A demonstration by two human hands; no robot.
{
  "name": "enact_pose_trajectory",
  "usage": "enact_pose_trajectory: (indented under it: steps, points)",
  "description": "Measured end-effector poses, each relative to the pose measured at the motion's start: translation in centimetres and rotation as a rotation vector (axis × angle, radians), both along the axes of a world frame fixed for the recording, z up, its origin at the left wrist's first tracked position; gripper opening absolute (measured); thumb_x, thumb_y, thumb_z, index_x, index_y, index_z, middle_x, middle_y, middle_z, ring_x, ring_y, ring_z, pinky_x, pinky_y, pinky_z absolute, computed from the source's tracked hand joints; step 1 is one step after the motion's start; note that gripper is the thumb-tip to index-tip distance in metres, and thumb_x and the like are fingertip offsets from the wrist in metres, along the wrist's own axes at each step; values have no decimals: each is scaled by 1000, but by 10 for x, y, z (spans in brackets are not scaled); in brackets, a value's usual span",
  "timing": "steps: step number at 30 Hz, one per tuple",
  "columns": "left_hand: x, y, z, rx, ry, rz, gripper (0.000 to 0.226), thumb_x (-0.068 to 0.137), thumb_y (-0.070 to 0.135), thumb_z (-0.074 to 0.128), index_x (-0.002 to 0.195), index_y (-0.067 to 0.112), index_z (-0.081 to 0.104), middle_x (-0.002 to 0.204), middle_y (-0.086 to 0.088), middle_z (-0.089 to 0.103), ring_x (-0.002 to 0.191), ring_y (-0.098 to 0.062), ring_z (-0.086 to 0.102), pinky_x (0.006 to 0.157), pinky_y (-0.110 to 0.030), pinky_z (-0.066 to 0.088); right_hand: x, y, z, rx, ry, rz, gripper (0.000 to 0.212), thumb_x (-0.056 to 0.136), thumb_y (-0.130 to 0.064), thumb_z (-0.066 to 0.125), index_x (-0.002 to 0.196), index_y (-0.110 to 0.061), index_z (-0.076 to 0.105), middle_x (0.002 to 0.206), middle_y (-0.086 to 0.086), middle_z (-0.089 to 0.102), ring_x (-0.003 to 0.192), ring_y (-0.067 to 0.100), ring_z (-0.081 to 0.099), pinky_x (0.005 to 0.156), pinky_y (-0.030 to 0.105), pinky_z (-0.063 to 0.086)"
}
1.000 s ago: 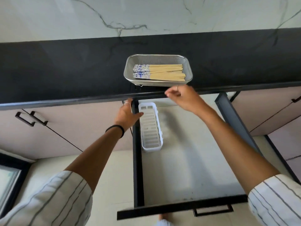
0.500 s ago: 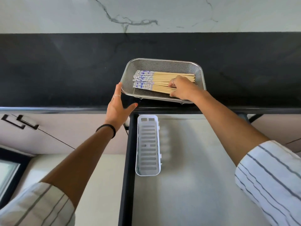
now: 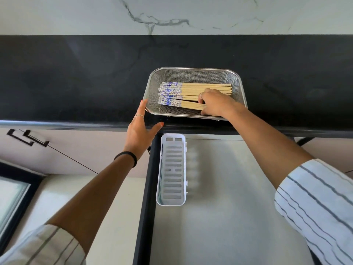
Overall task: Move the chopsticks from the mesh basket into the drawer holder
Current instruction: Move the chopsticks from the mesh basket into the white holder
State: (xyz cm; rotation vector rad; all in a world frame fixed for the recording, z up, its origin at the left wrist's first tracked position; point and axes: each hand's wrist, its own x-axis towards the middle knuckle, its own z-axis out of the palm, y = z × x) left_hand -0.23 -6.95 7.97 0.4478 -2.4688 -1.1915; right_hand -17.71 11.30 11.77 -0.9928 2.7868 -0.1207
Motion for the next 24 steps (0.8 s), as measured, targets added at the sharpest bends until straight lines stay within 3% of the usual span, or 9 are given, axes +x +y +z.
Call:
enact_pose_trajectory:
  steps: [4, 9, 15, 18, 20, 22, 24]
  points:
    - [0, 0, 3, -6, -62, -39, 89, 82, 23, 69, 147, 24, 8, 150, 1, 29, 135, -18, 28, 108, -37, 29, 0, -2, 1, 77, -33, 9, 31, 87, -12, 61, 118, -6, 58, 122, 13, 54, 107, 33, 57, 91, 45, 50]
    - [1, -1, 3, 31, -97, -83, 97, 81, 24, 69, 147, 23, -2, 151, 1, 25, 136, -17, 26, 110, -35, 25, 1, -1, 6, 115, -148, -11, 35, 95, -16, 47, 129, -7, 49, 124, 20, 56, 106, 36, 58, 92, 45, 50]
    - [2, -8, 9, 56, -161, -126, 102, 82, 21, 68, 146, 18, -11, 153, 2, 18, 138, -18, 21, 111, -40, 24, 16, 5, 31, 42, -86, -17, 27, 97, -15, 43, 120, -3, 49, 97, 12, 55, 78, 24, 52, 65, 34, 38]
    - [-1, -11, 11, 56, -217, -133, 103, 82, 23, 68, 146, 19, -14, 153, 1, 18, 137, -22, 23, 111, -40, 24, 40, 15, 57, -101, -98, -30, 26, 99, -22, 42, 119, -8, 49, 91, 9, 54, 65, 15, 46, 52, 31, 33]
    - [-2, -14, 12, 47, -239, -145, 103, 83, 26, 67, 145, 20, -14, 152, 2, 22, 136, -23, 25, 110, -37, 25, 65, 30, 71, -240, -213, -39, 16, 98, -28, 43, 105, -17, 52, 78, 2, 54, 60, 15, 45, 52, 31, 34]
    - [-5, -16, 12, 44, -243, -142, 103, 83, 27, 67, 145, 21, -14, 151, 2, 25, 136, -22, 26, 107, -34, 24, 94, 50, 77, -399, -454, -72, 15, 96, -29, 47, 89, -18, 52, 69, -3, 50, 58, 13, 44, 52, 28, 36]
    - [-7, -20, 12, 37, -249, -155, 103, 82, 26, 67, 145, 21, -14, 149, 0, 29, 134, -22, 29, 105, -31, 26, 126, 68, 72, -446, -683, -102, 13, 95, -27, 49, 92, -16, 56, 71, -3, 51, 60, 12, 45, 54, 26, 38]
